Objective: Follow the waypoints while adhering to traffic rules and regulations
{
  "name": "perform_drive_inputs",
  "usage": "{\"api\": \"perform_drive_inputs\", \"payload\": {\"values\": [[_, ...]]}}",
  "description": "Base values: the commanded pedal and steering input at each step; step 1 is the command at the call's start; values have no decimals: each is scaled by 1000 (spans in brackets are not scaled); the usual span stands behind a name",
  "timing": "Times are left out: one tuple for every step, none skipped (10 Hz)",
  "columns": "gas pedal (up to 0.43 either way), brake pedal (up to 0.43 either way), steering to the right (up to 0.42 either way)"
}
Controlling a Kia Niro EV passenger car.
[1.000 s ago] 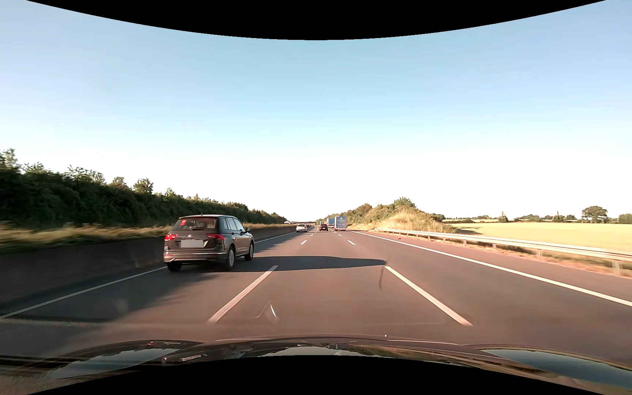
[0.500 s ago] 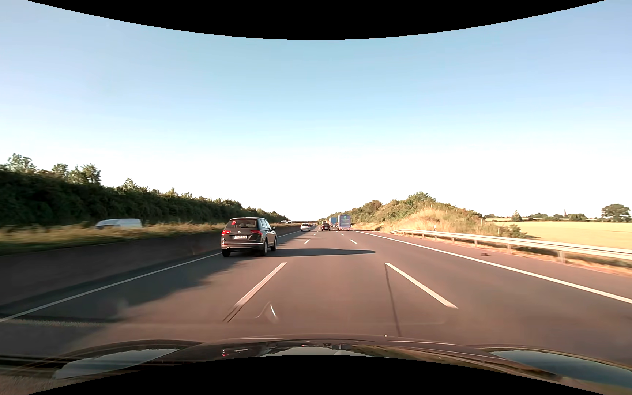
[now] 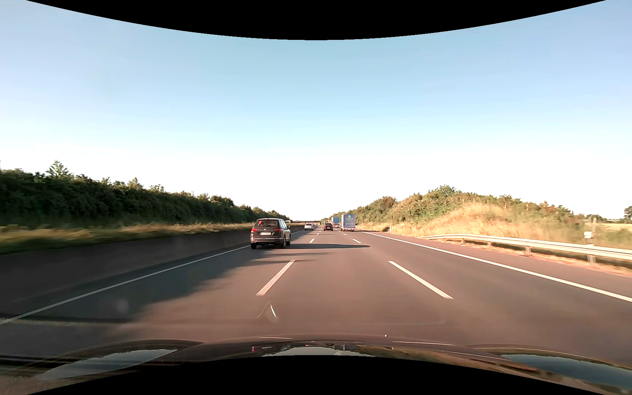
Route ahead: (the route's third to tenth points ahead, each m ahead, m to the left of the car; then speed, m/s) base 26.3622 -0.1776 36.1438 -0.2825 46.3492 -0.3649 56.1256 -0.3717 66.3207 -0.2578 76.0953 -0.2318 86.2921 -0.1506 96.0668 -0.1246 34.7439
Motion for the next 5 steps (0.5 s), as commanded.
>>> {"api": "perform_drive_inputs", "payload": {"values": [[449,0,-6],[441,0,-6],[441,0,-6],[441,0,-5],[441,0,-6]]}}
